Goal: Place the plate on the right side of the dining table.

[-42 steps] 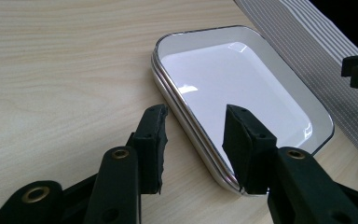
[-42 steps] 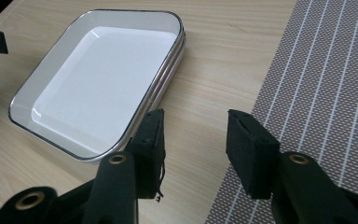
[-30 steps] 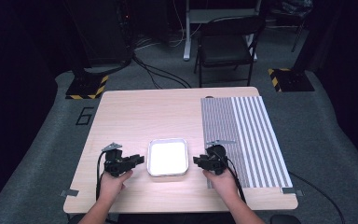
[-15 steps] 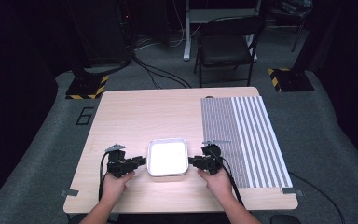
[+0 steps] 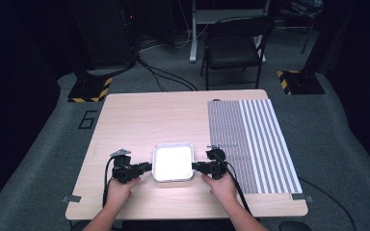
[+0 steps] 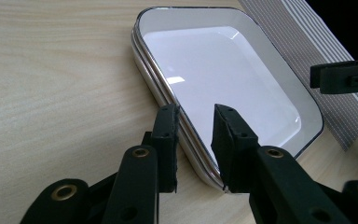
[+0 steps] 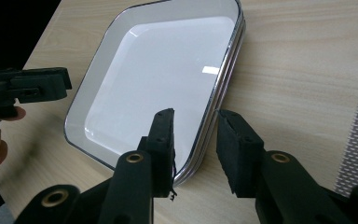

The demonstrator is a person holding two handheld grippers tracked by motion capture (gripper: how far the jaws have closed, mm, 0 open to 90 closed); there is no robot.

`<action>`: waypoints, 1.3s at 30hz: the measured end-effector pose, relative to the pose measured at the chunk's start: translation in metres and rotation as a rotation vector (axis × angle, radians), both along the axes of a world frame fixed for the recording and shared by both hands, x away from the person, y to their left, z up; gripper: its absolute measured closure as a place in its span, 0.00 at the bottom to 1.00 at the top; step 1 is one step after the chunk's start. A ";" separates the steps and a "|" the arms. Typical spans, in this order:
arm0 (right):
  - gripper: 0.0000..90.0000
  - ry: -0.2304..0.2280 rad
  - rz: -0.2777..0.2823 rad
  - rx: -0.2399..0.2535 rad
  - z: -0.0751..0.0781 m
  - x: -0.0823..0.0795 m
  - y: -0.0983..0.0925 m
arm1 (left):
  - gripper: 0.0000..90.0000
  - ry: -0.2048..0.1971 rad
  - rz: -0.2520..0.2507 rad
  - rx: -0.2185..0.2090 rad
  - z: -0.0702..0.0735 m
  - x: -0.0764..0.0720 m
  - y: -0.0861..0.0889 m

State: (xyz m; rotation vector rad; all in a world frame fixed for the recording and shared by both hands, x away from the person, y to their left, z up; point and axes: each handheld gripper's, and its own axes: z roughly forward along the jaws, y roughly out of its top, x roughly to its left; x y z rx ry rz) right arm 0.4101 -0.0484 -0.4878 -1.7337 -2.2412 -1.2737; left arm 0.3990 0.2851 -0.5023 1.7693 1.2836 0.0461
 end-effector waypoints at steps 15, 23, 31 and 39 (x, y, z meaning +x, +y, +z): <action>0.81 0.078 0.004 0.062 -0.003 0.002 0.002 | 0.79 0.028 -0.023 -0.015 -0.003 0.001 -0.002; 0.81 0.080 0.014 0.070 -0.005 0.003 0.003 | 0.79 0.044 -0.036 -0.034 -0.005 0.003 -0.002; 0.81 0.084 0.012 0.076 -0.008 0.004 0.004 | 0.80 0.076 -0.021 -0.077 -0.007 0.003 0.000; 0.81 0.097 -0.004 0.088 -0.009 0.004 0.003 | 0.82 0.121 0.005 -0.133 -0.009 0.006 0.003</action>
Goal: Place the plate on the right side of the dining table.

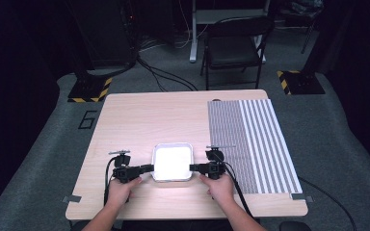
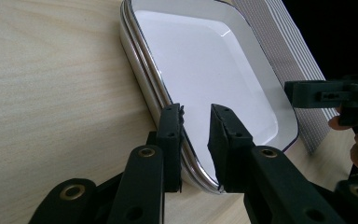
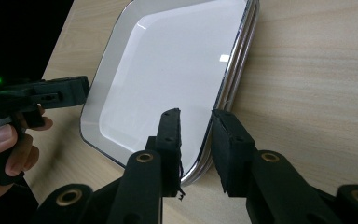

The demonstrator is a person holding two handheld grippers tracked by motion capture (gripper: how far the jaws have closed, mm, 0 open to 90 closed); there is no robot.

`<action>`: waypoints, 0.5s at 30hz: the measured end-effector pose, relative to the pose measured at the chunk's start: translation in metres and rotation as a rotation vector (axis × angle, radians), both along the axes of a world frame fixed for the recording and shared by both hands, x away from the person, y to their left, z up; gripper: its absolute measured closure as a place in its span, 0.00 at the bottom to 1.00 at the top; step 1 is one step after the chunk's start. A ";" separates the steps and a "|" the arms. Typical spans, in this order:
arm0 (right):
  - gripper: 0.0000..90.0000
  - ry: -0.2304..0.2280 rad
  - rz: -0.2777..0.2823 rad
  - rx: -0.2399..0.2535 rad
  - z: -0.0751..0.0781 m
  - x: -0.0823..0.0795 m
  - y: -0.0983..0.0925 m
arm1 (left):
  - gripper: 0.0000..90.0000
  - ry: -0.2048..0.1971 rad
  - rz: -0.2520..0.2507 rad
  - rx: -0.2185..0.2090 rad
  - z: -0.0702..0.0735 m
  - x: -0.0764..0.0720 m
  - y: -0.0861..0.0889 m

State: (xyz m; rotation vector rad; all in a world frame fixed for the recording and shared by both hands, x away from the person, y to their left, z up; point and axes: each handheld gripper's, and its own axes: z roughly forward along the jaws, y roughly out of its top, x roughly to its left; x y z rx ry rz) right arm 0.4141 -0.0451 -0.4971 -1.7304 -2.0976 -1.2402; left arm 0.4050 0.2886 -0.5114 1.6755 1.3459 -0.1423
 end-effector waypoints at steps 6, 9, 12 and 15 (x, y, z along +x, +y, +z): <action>0.82 0.009 0.000 0.009 0.000 -0.001 0.000 | 0.82 0.003 0.005 0.008 0.001 -0.001 0.001; 0.82 0.010 -0.001 0.014 0.001 -0.001 0.000 | 0.82 0.005 0.011 0.007 0.001 -0.001 0.000; 0.83 0.006 -0.001 0.015 0.001 -0.002 0.000 | 0.82 0.002 0.013 -0.002 0.001 -0.001 0.001; 0.83 0.008 -0.005 0.025 0.002 -0.002 0.000 | 0.82 0.003 0.013 -0.001 0.002 -0.002 0.001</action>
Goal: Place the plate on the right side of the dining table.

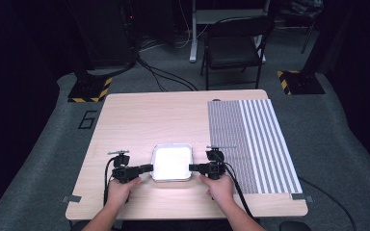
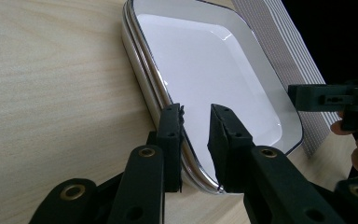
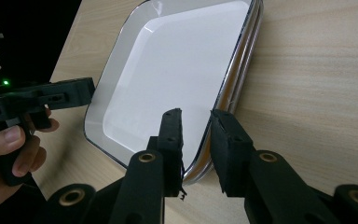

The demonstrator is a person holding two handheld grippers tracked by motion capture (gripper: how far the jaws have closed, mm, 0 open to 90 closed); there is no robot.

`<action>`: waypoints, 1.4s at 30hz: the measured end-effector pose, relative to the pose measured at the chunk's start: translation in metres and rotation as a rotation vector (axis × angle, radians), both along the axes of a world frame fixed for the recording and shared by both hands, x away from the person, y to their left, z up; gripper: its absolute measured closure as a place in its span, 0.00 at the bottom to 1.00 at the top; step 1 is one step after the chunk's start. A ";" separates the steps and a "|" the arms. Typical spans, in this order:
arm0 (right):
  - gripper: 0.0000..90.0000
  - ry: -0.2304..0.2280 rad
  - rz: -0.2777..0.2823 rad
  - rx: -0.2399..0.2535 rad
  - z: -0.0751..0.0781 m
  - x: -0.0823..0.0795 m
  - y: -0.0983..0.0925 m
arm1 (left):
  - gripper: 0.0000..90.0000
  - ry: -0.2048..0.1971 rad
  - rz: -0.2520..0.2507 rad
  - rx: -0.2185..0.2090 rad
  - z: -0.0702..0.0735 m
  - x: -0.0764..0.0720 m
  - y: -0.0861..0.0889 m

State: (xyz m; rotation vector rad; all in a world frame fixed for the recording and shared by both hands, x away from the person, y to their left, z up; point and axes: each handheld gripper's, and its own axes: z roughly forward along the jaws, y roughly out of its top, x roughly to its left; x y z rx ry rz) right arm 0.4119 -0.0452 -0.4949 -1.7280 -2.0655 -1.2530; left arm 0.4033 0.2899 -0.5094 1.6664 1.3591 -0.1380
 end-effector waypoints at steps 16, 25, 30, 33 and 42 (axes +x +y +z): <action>0.83 -0.003 0.017 0.006 0.003 -0.007 0.000 | 0.83 0.010 -0.007 -0.008 0.004 -0.007 0.003; 0.83 -0.007 0.014 0.019 0.003 -0.008 -0.002 | 0.83 0.011 -0.004 -0.016 0.006 -0.009 0.004; 0.83 -0.006 0.017 0.024 0.005 -0.009 -0.002 | 0.83 0.017 -0.015 -0.021 0.007 -0.009 0.004; 0.83 -0.005 0.019 0.024 0.005 -0.011 -0.003 | 0.83 0.019 -0.019 -0.025 0.007 -0.010 0.004; 0.83 -0.007 0.027 0.010 0.006 -0.015 -0.005 | 0.83 0.025 -0.027 -0.009 0.008 -0.013 0.000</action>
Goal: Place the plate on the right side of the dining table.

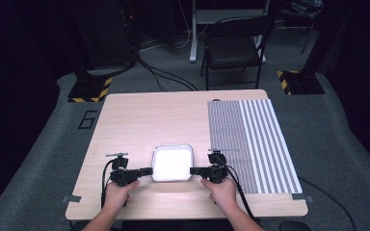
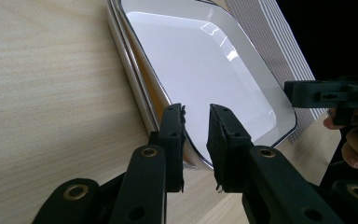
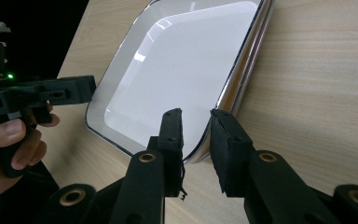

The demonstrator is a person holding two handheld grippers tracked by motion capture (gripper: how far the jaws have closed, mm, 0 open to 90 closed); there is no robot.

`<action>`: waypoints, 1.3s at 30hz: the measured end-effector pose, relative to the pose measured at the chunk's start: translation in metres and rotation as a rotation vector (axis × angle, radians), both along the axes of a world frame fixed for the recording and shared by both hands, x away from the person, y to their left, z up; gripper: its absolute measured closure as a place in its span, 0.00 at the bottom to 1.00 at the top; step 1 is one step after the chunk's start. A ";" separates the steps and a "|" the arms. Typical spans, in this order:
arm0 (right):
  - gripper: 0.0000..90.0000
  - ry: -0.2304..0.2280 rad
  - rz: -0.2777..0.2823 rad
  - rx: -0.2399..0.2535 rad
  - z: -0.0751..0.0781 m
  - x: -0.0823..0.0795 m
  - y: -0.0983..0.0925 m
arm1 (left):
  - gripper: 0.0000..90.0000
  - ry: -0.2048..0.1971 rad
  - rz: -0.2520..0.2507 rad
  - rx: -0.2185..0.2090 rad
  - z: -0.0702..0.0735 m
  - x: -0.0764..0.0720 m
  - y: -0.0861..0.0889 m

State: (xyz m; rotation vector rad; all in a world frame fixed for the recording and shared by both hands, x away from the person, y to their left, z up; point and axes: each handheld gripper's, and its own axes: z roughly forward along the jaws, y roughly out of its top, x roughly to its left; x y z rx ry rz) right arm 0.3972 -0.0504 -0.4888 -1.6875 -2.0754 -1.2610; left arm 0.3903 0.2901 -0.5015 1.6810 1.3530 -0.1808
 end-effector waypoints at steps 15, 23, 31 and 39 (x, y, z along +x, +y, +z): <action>0.80 -0.034 0.006 -0.099 -0.003 -0.003 0.014 | 0.81 -0.011 0.023 0.081 -0.003 0.000 -0.008; 0.84 -0.058 -0.011 -0.130 -0.002 -0.004 0.016 | 0.82 -0.023 0.015 0.089 -0.001 0.000 -0.010; 0.84 -0.074 -0.019 -0.126 0.004 -0.001 0.014 | 0.82 -0.037 0.016 0.070 0.006 0.000 -0.010; 0.85 -0.096 -0.014 -0.115 0.013 0.000 0.013 | 0.83 -0.053 0.019 0.077 0.011 0.002 -0.010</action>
